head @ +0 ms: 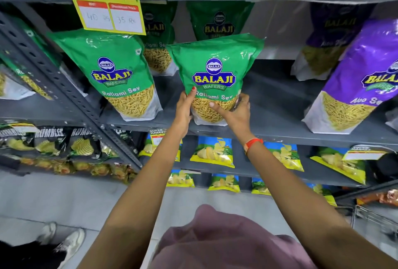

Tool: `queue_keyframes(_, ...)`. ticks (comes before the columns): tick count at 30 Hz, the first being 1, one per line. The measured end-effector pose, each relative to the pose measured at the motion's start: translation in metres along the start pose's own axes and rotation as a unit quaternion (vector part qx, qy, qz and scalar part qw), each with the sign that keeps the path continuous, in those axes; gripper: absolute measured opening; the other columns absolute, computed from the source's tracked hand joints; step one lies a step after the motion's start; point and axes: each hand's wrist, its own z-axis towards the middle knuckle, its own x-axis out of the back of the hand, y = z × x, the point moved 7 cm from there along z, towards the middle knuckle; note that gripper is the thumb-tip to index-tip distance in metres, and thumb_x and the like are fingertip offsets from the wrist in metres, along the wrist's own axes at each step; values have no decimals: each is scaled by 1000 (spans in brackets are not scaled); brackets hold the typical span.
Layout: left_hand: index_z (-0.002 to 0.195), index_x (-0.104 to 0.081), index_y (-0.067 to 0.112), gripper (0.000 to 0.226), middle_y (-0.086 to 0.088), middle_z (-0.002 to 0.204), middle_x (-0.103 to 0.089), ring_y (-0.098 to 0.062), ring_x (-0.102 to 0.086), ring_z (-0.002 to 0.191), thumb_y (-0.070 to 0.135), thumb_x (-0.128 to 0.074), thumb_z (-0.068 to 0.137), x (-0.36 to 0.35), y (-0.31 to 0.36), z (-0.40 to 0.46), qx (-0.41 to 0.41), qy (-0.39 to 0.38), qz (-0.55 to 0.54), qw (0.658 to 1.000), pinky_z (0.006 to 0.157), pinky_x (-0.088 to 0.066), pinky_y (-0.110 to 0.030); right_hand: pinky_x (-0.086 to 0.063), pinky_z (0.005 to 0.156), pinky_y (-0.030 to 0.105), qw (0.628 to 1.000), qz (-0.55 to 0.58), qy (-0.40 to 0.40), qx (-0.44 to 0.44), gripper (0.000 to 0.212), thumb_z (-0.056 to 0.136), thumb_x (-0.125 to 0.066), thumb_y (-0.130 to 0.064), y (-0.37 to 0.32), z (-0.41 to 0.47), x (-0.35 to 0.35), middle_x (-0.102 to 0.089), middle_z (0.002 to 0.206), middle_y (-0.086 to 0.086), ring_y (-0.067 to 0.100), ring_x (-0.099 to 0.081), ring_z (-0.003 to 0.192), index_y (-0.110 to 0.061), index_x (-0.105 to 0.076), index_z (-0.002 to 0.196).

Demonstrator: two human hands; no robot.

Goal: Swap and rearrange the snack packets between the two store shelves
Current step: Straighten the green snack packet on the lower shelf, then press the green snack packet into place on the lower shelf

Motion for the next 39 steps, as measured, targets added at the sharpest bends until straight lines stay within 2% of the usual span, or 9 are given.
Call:
queue_keyframes(5, 110, -47, 30, 27, 4, 114, -59, -12, -57, 101, 44, -50, 87, -1, 1, -2, -2, -3, -3, 1000, 91, -44, -41, -46, 104, 43, 1000, 11, 5, -6, 83, 63, -90, -34, -3, -5, 0, -54, 128, 17, 30, -47, 127, -5, -42, 124)
queue_keyframes(10, 104, -50, 28, 17, 11, 98, -62, -5, -60, 92, 36, -50, 89, 1, 1, -5, -19, 5, -28, 999, 78, -50, -32, -44, 108, 51, 1000, 19, -9, -6, 87, 63, -89, -36, -4, -10, -1, -52, 131, 16, 31, -45, 130, -5, -40, 127)
queue_keyframes(16, 122, -50, 4, 34, 3, 111, -57, 6, -59, 89, 14, -52, 90, 13, 6, -37, -140, 175, -92, 970, 95, -43, -36, -41, 113, 47, 1000, 9, -22, -15, 101, 63, -90, -31, 0, -13, 15, -41, 146, 17, 30, -40, 138, -6, -31, 141)
queue_keyframes(22, 97, -51, 9, 7, 2, 85, -55, -11, -53, 71, 9, -47, 92, 5, 20, -79, -253, 276, -151, 915, 58, -46, -19, -40, 102, 28, 998, 55, 25, 23, 81, 70, -86, -14, -7, -28, 64, -46, 135, 14, 23, -48, 125, -10, -39, 135)
queue_keyframes(26, 85, -54, 22, 11, 2, 80, -55, -7, -56, 70, 12, -49, 89, -60, 54, -95, -294, 181, -129, 930, 63, -47, -24, -45, 88, 16, 990, 109, 65, 66, 66, 73, -82, -12, -40, -24, 113, -51, 124, 1, 13, -51, 113, -29, -40, 121)
queue_keyframes(32, 87, -56, 18, 21, -8, 89, -59, -11, -59, 75, 36, -45, 85, -176, 147, -132, -413, -44, -41, 909, 64, -48, -22, -43, 71, -1, 952, 162, 191, 176, 54, 77, -73, 1, -130, -20, 235, -60, 100, -4, 6, -58, 95, -21, -45, 118)
queue_keyframes(34, 86, -57, 21, 20, -4, 89, -60, -13, -61, 75, 36, -45, 86, -208, 182, -147, -451, -83, -31, 888, 64, -48, -24, -47, 73, 6, 934, 167, 235, 212, 48, 78, -70, 3, -161, -18, 280, -61, 89, -1, 1, -58, 82, -17, -45, 115)
queue_keyframes(37, 82, -58, 29, 15, 6, 87, -63, -18, -60, 71, 37, -46, 85, -253, 222, -168, -481, -126, -22, 867, 57, -46, -26, -55, 84, 46, 921, 178, 280, 203, 39, 81, -66, -2, -191, -12, 332, -64, 79, -1, 9, -57, 68, -24, -47, 106)
queue_keyframes(39, 83, -58, 29, 14, 9, 85, -63, -19, -59, 70, 37, -47, 85, -278, 242, -179, -498, -145, -21, 854, 55, -46, -25, -53, 80, 52, 911, 168, 306, 219, 36, 77, -67, -9, -207, -9, 361, -66, 81, -1, 16, -56, 67, -32, -48, 99)
